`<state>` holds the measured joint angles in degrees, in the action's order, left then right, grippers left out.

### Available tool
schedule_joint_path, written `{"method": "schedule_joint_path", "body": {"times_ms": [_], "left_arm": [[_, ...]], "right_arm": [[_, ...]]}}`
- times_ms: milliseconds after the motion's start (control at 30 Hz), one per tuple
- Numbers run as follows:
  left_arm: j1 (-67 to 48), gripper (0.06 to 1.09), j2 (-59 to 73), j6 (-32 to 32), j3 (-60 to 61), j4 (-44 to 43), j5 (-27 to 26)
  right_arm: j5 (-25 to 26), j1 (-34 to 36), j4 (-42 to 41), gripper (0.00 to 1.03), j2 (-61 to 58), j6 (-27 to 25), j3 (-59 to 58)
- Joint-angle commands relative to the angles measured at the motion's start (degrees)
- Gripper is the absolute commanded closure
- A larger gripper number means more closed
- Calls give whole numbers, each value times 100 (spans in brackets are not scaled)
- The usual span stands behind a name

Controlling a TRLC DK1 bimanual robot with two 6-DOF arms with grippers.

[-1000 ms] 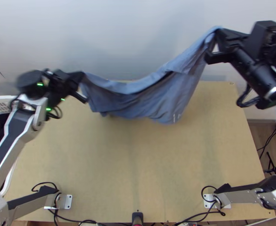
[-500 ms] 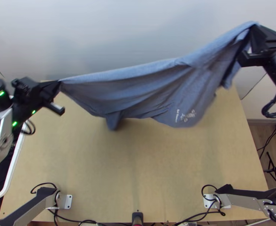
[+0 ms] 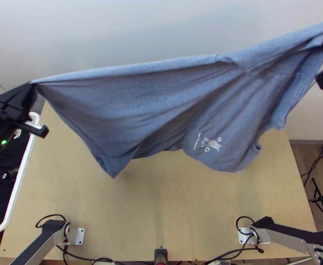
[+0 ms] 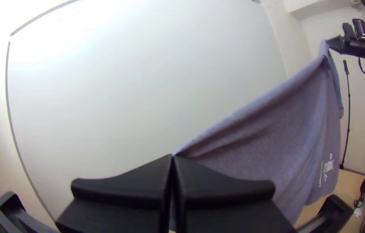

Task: Fold the t-shirt

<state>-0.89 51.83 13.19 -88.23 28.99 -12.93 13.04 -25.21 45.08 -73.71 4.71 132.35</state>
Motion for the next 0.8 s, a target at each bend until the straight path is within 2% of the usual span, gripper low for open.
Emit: {"method": "schedule_joint_path", "body": {"times_ms": [0,167,300,600,767], "left_arm": [[-8,105,-622,-326,-134,-157,124],[-35,105,-1307,-546,25,-166,62],[-35,105,-1975,-686,271,-175,-105],[264,105,-3171,-748,781,-219,-96],[326,105,-3443,-721,851,-210,-87]], "right_arm": [[-108,139,247,100,445,215,-61],[-847,632,546,100,938,777,-52],[-1699,1124,845,100,1368,1427,-26],[-2077,1467,1811,100,2080,1630,27],[-2218,1634,2066,100,2353,1638,36]]}}
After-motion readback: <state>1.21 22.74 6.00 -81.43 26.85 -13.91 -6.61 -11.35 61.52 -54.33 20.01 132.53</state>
